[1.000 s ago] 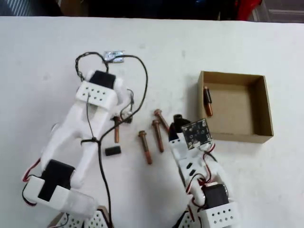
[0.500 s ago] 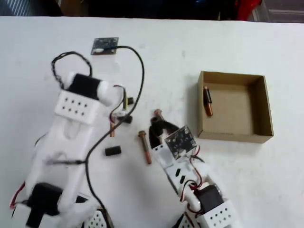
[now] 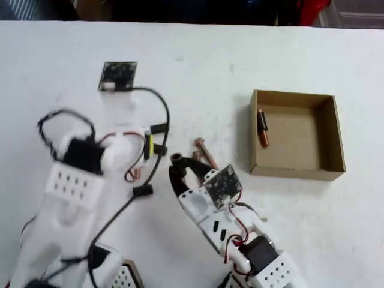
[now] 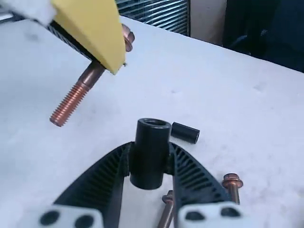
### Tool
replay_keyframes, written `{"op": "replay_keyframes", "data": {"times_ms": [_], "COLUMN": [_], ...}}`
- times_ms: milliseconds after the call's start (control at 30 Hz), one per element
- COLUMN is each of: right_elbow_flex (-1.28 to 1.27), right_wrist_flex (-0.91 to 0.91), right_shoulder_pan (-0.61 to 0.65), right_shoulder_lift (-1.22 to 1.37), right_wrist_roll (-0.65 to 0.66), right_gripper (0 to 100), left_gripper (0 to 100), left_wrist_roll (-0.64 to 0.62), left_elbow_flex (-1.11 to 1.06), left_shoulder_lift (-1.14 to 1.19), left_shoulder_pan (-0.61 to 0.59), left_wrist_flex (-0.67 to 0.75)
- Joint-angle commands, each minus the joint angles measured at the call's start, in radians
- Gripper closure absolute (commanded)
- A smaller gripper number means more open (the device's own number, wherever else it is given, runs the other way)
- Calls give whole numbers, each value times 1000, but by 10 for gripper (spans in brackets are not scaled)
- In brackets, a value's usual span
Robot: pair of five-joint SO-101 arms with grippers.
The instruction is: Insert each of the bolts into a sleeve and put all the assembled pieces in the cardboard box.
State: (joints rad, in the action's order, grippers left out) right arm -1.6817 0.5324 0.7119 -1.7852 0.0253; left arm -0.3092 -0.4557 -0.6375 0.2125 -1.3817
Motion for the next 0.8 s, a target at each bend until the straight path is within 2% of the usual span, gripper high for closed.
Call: {"op": "replay_keyframes", "data": {"times_ms": [0,167,400,533,767], "right_elbow_flex": [-9,-9,-9,-9,-9], "right_wrist_flex": [-59,-133,-147,-245,-297], "right_shoulder_pan": [8,13,10,8,8], "right_shoulder_lift": [-15,-12,-13,-12,-7], "right_wrist_roll": [-38,-41,-35,-35,-32], "right_gripper": [981,981,981,981,981], "left_gripper": [978,978,978,978,977], "left_wrist_roll": [12,12,12,12,14], "left_elbow_flex": [-121,-236,-269,-269,-267], "left_shoulder_lift": [-214,-390,-562,-610,-618], "left_shoulder_pan": [-7,-5,-5,-2,124], "left_wrist_flex": [195,334,428,485,540]}}
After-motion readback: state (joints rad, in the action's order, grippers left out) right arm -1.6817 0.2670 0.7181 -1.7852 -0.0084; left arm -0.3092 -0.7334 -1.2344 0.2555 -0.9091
